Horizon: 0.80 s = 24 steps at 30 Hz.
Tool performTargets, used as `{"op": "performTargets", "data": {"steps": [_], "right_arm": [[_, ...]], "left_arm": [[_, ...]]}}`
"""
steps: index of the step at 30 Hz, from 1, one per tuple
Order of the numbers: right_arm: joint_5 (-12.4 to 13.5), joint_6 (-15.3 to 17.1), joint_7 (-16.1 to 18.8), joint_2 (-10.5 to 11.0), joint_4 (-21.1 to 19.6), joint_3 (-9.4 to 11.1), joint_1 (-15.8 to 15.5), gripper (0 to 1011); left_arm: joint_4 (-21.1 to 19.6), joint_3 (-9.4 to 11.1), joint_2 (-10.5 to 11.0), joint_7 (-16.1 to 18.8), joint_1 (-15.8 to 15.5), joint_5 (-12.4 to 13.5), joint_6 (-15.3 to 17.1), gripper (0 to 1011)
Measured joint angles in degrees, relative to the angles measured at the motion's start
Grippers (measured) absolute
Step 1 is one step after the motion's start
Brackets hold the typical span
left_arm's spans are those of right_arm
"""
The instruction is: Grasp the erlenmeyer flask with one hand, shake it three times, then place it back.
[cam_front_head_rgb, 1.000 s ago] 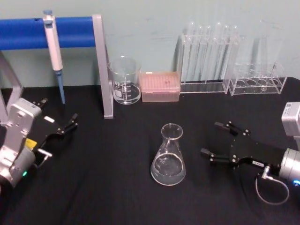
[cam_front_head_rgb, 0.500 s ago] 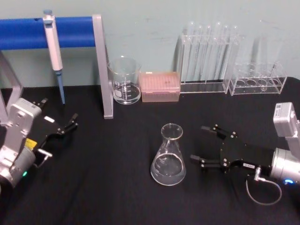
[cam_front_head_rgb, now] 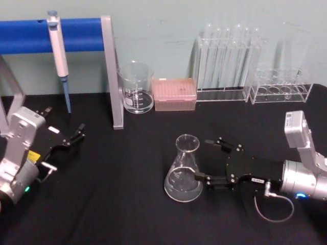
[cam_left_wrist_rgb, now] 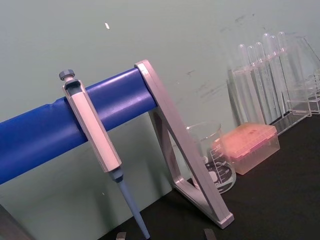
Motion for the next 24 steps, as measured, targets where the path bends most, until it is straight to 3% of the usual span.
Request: {"op": "performTargets", "data": {"steps": [24], "right_arm": [[1.2, 0.0, -0.5, -4.3, 4.7, -2.5, 3.5, 1000]], "left_arm": [[0.0, 0.0, 0.0, 0.0, 0.0, 0.0, 0.0, 1001]]}}
